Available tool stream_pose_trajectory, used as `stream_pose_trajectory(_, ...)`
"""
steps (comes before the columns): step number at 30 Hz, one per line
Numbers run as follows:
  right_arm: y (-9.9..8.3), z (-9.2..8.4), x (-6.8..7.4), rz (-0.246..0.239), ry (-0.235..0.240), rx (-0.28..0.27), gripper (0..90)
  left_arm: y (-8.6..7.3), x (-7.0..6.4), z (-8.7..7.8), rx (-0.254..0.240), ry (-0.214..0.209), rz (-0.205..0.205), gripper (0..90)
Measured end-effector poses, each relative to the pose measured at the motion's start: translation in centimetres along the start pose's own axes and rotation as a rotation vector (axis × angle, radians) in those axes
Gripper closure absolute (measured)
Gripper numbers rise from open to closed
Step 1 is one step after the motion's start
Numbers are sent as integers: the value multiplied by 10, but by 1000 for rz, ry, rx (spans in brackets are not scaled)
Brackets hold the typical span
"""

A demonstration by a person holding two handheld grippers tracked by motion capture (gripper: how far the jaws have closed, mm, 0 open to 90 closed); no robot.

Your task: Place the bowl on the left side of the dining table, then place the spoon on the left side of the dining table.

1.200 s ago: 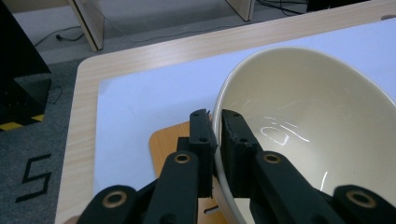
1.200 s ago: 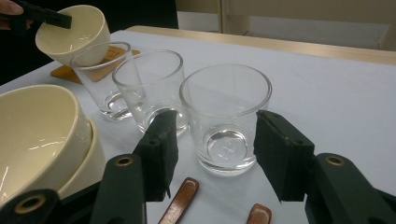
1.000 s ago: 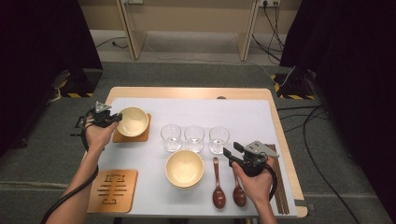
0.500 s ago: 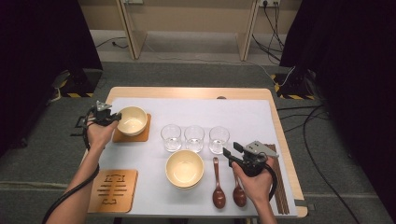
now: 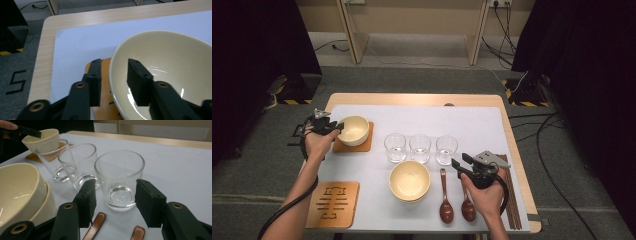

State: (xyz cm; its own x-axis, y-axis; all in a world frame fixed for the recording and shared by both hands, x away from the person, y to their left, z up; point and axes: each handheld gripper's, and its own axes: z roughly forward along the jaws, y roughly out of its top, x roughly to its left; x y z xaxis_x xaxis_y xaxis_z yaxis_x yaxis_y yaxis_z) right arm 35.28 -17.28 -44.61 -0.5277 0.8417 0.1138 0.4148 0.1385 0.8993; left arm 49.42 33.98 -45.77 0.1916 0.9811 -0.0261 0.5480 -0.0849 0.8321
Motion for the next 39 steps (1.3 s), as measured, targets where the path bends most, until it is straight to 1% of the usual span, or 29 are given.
stream_pose_trajectory(3, 0, 0, -1, 2, -3, 4, 515, 5, -2, -8, -35, -16, -20, 511)
stream_pose_trajectory(5, 0, 0, -3, 7, -4, 9, 523, 8, -4, -16, -53, -25, -14, 467)
stream_pose_trajectory(7, 0, -1, -5, 16, -9, 14, 542, 10, -6, -23, -67, -39, -12, 440)
stream_pose_trajectory(8, 1, -1, -7, 23, -10, 21, 568, 11, -7, -26, -71, -44, -10, 428)
stream_pose_trajectory(9, 1, -2, -8, 33, -10, 30, 584, 11, -8, -31, -82, -50, -8, 421)
stream_pose_trajectory(11, 2, -3, -11, 54, -26, 54, 621, 11, -10, -40, -101, -55, -3, 404)
stream_pose_trajectory(12, 2, -4, -13, 56, -31, 64, 641, 11, -11, -44, -107, -58, 2, 396)
stream_pose_trajectory(14, 2, -5, -17, 68, -42, 85, 658, 10, -14, -50, -116, -69, 10, 388)
stream_pose_trajectory(16, 2, -6, -20, 77, -53, 101, 660, 9, -16, -55, -116, -81, 14, 380)
stream_pose_trajectory(19, 0, -7, -23, 84, -66, 124, 660, 5, -18, -58, -119, -84, 16, 376)
stream_pose_trajectory(20, 0, -7, -23, 83, -71, 133, 660, 3, -18, -59, -120, -89, 11, 375)
stream_pose_trajectory(21, -1, -8, -23, 82, -78, 155, 661, 2, -18, -60, -119, -91, 10, 375)
stream_pose_trajectory(23, -2, -8, -23, 85, -84, 174, 660, -1, -19, -61, -115, -99, 15, 375)
stream_pose_trajectory(24, -2, -8, -24, 92, -89, 198, 654, -2, -19, -61, -116, -101, 15, 376)
stream_pose_trajectory(30, -3, -4, -27, 125, -88, 273, 638, -7, -22, -65, -122, -112, 15, 378)
stream_pose_trajectory(33, -3, -3, -27, 140, -84, 304, 637, -10, -27, -69, -127, -121, 18, 377)
stream_pose_trajectory(36, -4, -2, -25, 152, -79, 327, 640, -14, -32, -74, -131, -136, 28, 377)
stream_pose_trajectory(39, -4, 1, -20, 144, -78, 352, 653, -20, -36, -80, -131, -151, 40, 376)
